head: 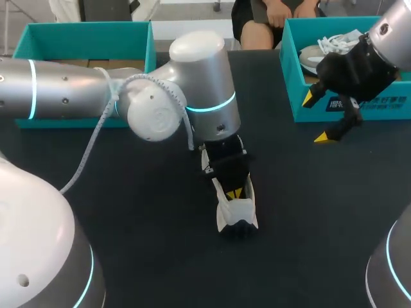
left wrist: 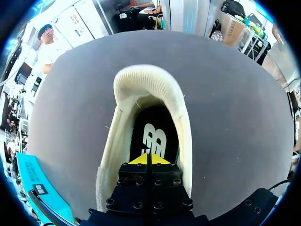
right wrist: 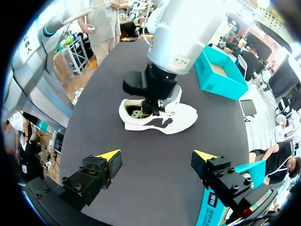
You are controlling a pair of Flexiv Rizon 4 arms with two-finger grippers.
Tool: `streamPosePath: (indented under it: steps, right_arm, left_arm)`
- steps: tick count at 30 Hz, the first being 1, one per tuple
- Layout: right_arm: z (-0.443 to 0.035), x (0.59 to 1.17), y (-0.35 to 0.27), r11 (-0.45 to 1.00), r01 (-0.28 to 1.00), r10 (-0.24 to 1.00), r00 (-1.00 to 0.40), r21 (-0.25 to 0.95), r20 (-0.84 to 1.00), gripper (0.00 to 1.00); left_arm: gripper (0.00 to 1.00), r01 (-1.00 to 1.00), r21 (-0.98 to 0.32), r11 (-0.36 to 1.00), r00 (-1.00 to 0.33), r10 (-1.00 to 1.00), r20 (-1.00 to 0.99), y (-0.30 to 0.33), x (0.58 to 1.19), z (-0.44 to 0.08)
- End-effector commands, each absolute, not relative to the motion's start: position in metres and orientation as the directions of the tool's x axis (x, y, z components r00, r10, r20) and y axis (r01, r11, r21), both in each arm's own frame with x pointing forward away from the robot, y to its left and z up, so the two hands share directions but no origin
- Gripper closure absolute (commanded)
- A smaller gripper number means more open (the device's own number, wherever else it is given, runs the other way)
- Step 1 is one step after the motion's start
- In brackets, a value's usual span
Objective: Take the shoe out of the shoebox, open the shoe tongue, remove and reinsert the insole, then place the shoe into the shoebox
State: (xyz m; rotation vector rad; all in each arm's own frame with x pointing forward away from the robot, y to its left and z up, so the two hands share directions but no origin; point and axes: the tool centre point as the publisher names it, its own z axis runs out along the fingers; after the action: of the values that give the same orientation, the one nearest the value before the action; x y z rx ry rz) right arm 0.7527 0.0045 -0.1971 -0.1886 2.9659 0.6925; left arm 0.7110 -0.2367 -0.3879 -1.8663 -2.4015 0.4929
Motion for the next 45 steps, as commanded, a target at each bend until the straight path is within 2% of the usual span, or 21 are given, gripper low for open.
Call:
streamPosePath:
  steps: [1,18,26,33,42,43,45]
  right_arm:
    - [-0.198,0.753,0.005,0.891,-0.139,-0.099,-0.988,0.432,-0.115,0.0]
    - [-0.198,0.753,0.005,0.891,-0.139,-0.099,-0.988,0.432,-0.115,0.0]
    - [-0.198,0.753,0.005,0.891,-0.139,-0.099,-0.988,0.432,-0.115,0.0]
    - [-0.198,0.753,0.005,0.891,-0.139,-0.099,-0.988,0.432,-0.115,0.0]
    - [-0.198,0.753,0.005,0.891,-0.139,-0.099,-0.988,0.432,-0.115,0.0]
    - [-0.198,0.753,0.005,0.891,-0.139,-0.099,-0.988,0.432,-0.115,0.0]
    - [-0.198,0.753,0.005,0.891,-0.139,-0.099,-0.988,0.432,-0.115,0.0]
  left_arm:
    - [1.0,0.936,-0.29,0.198,-0.249,0.957,-0.15,-0.23,0.704,-0.367]
    - [1.0,0.949,-0.273,0.156,-0.2,0.969,-0.142,-0.236,0.685,-0.412]
    - [1.0,0.965,-0.202,0.165,-0.198,0.968,-0.156,-0.229,0.696,-0.389]
    - [1.0,0.99,-0.038,0.139,-0.144,0.97,-0.197,-0.225,0.712,-0.358]
    - [1.0,0.982,0.131,0.136,-0.106,0.971,-0.216,-0.228,0.739,-0.354]
    - [0.9,0.982,0.127,0.143,-0.115,0.971,-0.208,-0.229,0.741,-0.356]
    - [0.11,0.979,0.145,0.142,-0.11,0.973,-0.204,-0.231,0.742,-0.359]
